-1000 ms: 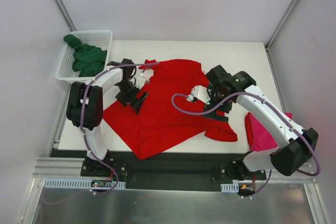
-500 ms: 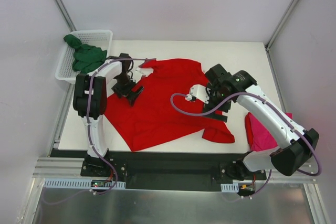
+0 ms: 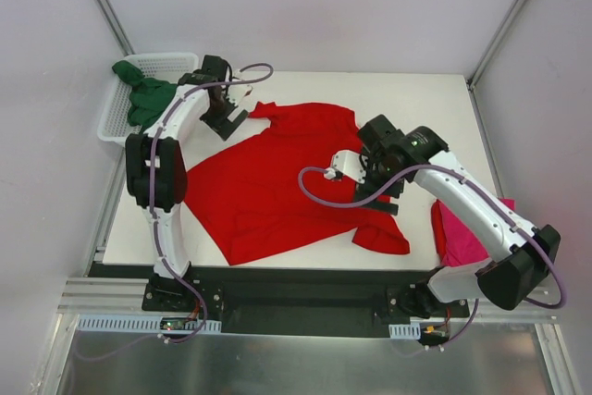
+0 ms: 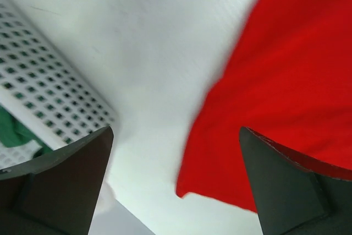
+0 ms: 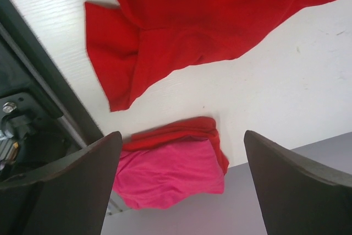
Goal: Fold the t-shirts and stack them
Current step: Flatten out the tshirt
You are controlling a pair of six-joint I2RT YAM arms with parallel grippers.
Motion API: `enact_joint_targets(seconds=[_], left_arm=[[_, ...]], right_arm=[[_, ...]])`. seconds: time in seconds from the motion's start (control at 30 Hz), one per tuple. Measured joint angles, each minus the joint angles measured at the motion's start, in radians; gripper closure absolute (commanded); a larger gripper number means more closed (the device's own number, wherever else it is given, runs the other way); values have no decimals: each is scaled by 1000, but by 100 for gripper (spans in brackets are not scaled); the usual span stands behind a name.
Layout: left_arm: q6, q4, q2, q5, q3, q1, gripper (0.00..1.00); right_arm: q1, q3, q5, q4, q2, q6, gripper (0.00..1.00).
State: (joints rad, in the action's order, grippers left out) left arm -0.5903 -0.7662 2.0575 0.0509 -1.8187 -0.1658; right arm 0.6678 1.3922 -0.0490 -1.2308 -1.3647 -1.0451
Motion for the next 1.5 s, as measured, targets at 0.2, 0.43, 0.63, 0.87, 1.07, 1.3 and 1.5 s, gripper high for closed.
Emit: enact_joint_targets(seconds=[0.2, 0.43, 0.63, 0.87, 1.07, 1.3, 1.5], left_arm=[[49, -25, -122, -97, 172, -58, 1], [74, -37, -277, -124, 418, -72, 1], [56, -81, -566, -96, 584, -66, 1], [47, -140, -759, -77, 650, -61, 1], [49, -180, -779, -68, 683, -61, 1], [51, -184, -775, -69, 680, -55, 1], [72, -188, -687, -101, 619, -55, 1]], right_arm=[[0, -42, -80, 132, -29, 12, 4], [-10, 85, -175, 350, -329, 36, 4], [-31, 124, -242, 565, -579, 19, 4], [-50, 179, -370, 658, -758, -43, 4], [-122, 219, -505, 716, -819, -126, 4], [-284, 167, -626, 753, -824, -172, 4], [-341, -22, -615, 674, -684, -154, 4]])
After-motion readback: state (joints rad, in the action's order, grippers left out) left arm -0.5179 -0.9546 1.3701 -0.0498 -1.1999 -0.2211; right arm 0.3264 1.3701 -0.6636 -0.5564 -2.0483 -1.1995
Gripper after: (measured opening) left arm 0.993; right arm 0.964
